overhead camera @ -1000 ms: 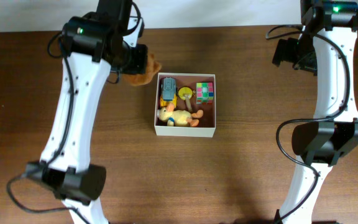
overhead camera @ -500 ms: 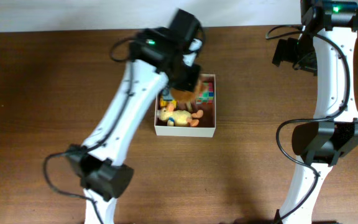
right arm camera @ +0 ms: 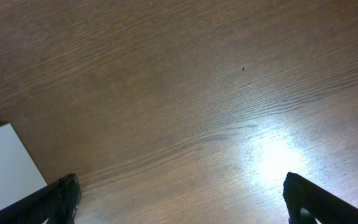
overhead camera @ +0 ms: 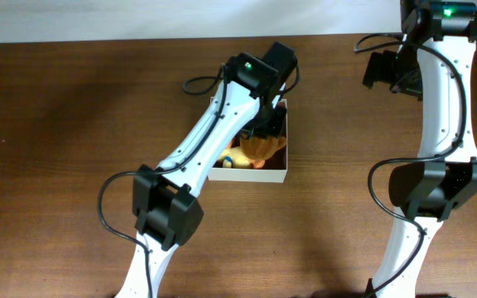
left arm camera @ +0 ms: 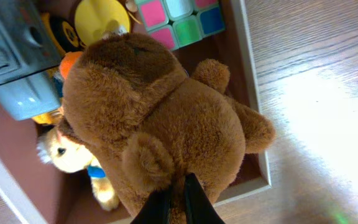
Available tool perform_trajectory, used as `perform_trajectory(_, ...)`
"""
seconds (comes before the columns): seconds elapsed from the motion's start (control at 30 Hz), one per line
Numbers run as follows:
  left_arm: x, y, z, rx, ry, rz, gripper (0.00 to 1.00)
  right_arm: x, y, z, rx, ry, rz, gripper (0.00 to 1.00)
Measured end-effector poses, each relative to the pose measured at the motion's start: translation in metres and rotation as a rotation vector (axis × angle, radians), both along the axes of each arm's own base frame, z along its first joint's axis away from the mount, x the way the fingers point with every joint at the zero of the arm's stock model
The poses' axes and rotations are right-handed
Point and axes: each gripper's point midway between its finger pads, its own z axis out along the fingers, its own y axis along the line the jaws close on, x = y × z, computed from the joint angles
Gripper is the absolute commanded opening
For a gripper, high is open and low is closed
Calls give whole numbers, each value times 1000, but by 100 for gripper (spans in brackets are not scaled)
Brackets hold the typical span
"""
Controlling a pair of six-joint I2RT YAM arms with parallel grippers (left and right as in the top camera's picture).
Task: Pack container
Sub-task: 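Carry the bear over the box and lower it onto the chick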
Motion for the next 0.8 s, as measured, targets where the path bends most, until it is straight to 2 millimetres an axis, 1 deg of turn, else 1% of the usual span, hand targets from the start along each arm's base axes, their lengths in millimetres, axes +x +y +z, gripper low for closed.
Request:
perform_trajectory(0.17, 4, -4, -17, 9, 14, 0, 2, 0, 0, 0, 0, 0, 0, 99)
perform_trajectory(0.37, 5, -14, -18, -4, -5, -11, 2, 0, 0, 0, 0, 0, 0, 99)
perform_trajectory(0.5, 5, -14, -18, -4, -4, -12, 3, 0, 0, 0, 0, 0, 0, 99)
perform_trajectory(0.53, 4, -14, -19, -2, -1, -10, 8, 0, 0, 0, 0, 0, 0, 99)
perform_trajectory(0.6, 4, -15, -23, 1, 6, -6, 31, 0, 0, 0, 0, 0, 0, 99)
perform_trajectory(0.63, 4, -15, -26, 1, 13, -2, 51, 0, 0, 0, 0, 0, 0, 99)
perform_trajectory(0.7, 3, -17, -32, 4, 29, -5, 58, 0, 0, 0, 0, 0, 0, 99)
perform_trajectory(0.8, 3, -19, -40, 7, 40, -6, 60, 0, 0, 0, 0, 0, 0, 99)
